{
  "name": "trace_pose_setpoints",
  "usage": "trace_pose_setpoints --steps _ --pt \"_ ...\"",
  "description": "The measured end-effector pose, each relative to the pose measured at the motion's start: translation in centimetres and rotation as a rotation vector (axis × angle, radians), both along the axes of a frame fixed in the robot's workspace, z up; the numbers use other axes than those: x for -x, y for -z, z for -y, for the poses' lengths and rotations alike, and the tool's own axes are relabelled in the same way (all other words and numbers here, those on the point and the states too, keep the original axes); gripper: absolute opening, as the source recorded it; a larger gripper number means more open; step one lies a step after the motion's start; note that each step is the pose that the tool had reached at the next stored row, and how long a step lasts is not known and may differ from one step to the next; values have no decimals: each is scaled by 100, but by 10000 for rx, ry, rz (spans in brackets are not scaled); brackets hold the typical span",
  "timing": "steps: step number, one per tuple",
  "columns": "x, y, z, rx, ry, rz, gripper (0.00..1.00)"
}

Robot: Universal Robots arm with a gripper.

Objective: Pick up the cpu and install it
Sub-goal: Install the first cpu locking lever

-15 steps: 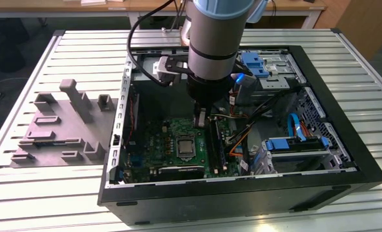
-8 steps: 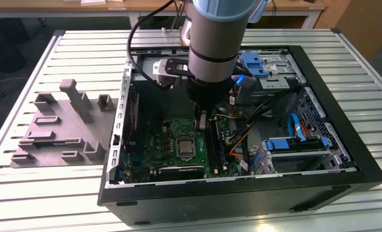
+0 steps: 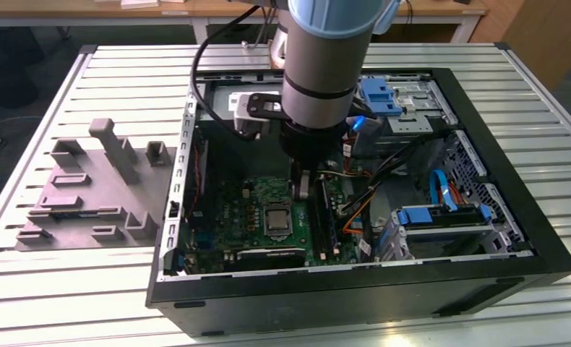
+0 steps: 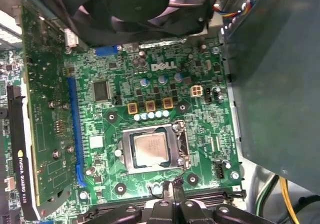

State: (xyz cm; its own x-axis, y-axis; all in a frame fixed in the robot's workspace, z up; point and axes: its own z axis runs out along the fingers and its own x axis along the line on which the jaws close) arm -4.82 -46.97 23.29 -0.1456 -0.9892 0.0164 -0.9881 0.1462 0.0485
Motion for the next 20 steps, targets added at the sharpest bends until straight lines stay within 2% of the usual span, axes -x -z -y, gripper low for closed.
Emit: trace_pose_setpoints --steps 4,8,20 --pt "1 17 40 4 -87 1 11" --pt "2 33 52 98 -133 0 11" --pt "4 102 140 106 -388 2 11"
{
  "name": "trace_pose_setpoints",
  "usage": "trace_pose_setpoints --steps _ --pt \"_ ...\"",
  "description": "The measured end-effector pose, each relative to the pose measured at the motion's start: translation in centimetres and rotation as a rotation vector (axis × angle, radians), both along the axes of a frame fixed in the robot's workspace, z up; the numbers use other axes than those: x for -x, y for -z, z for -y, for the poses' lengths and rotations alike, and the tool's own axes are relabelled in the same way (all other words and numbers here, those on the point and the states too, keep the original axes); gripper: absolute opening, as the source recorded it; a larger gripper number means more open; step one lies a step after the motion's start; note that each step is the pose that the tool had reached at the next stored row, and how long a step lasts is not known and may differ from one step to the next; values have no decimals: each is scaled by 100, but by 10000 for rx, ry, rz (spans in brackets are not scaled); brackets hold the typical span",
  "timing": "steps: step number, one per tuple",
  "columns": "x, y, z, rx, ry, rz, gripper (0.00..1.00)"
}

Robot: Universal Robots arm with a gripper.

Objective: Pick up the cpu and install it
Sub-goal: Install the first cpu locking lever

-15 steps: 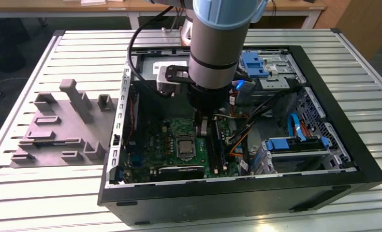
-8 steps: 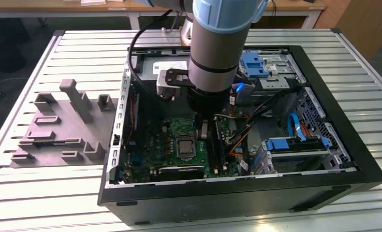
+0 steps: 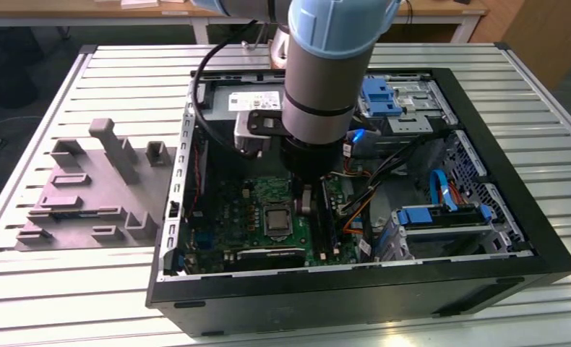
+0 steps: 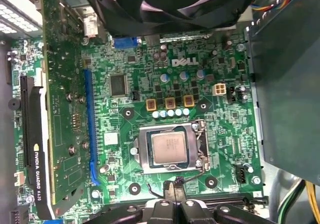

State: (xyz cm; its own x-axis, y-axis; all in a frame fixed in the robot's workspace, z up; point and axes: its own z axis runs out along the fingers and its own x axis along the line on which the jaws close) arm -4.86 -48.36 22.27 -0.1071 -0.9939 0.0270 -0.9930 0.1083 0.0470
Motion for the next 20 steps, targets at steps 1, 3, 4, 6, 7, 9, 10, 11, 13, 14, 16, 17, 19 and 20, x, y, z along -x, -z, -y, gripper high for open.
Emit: trace_pose_setpoints --steps 1,3,4,6,7,9,10,11,13,14,16,17,19,20 --pt "0 3 9 0 -14 0 11" --pt "1 9 25 1 -43 0 11" --pt "1 12 29 3 -58 1 11" --pt "0 22 30 15 -87 1 11" --pt "0 29 31 22 -101 0 11" --pt "0 40 31 23 -138 0 11" --pt "0 47 31 23 -159 0 11" --pt "0 52 31 24 -175 0 11" --pt "1 63 35 24 -196 0 11" --pt "1 70 37 24 -203 0 11" --pt "0 84 42 23 -221 0 11" --pt "0 92 45 24 -234 0 11" --pt "0 106 53 23 -261 0 11" --pt "0 112 59 23 -272 0 11"
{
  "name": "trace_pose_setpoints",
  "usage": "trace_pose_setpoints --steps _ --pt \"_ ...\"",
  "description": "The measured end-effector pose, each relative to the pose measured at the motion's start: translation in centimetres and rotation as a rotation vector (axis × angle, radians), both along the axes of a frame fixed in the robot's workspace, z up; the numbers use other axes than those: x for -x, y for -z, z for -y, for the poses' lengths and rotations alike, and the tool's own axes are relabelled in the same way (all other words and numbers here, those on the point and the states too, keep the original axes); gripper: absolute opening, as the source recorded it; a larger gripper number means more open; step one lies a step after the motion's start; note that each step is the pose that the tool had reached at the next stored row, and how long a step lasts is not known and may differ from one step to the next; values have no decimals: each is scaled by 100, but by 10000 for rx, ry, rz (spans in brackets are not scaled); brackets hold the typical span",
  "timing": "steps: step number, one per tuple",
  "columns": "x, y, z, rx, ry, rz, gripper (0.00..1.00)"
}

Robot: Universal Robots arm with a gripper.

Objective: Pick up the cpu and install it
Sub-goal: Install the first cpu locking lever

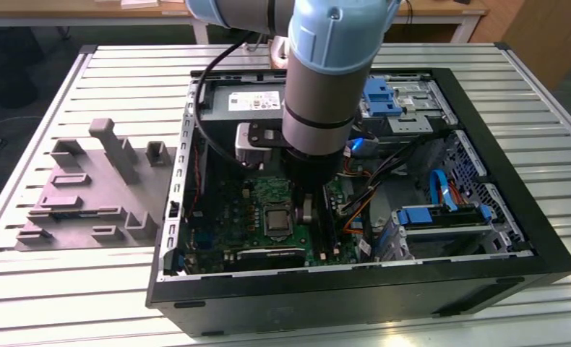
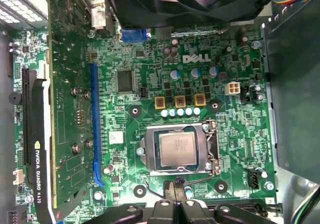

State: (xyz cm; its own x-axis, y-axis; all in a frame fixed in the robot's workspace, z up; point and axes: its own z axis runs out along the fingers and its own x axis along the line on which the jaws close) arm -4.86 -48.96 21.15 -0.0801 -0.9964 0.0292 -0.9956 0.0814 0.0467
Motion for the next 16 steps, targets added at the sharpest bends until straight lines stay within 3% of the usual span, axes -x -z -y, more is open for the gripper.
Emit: trace_pose_setpoints --steps 6,16 --pt "1 26 50 1 -54 0 11" --pt "1 75 73 2 -381 0 11"
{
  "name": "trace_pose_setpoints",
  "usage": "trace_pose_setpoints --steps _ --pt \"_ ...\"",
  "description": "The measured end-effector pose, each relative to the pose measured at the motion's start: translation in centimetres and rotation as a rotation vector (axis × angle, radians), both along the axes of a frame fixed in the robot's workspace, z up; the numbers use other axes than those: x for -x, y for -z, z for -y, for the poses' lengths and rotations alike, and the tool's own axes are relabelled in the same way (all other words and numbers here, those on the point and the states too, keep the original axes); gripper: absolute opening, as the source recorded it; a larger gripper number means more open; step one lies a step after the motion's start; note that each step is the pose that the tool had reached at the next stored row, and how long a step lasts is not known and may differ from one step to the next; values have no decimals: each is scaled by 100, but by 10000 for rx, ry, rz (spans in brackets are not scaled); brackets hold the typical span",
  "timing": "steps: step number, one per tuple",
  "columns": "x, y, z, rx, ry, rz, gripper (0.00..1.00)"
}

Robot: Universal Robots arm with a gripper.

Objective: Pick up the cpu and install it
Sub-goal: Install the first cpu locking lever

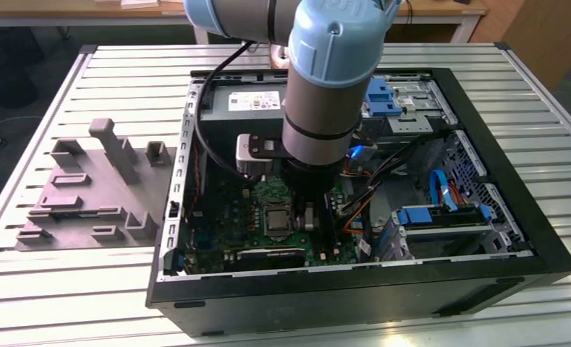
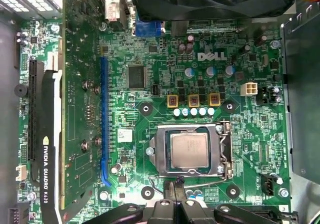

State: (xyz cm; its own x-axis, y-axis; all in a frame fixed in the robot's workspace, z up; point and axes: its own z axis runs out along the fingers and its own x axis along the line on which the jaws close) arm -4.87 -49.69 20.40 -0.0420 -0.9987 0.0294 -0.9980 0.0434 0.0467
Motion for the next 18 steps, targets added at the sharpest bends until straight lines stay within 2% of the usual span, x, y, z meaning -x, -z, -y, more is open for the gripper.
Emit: trace_pose_setpoints --steps 18 --pt "0 96 13 0 -7 0 11"
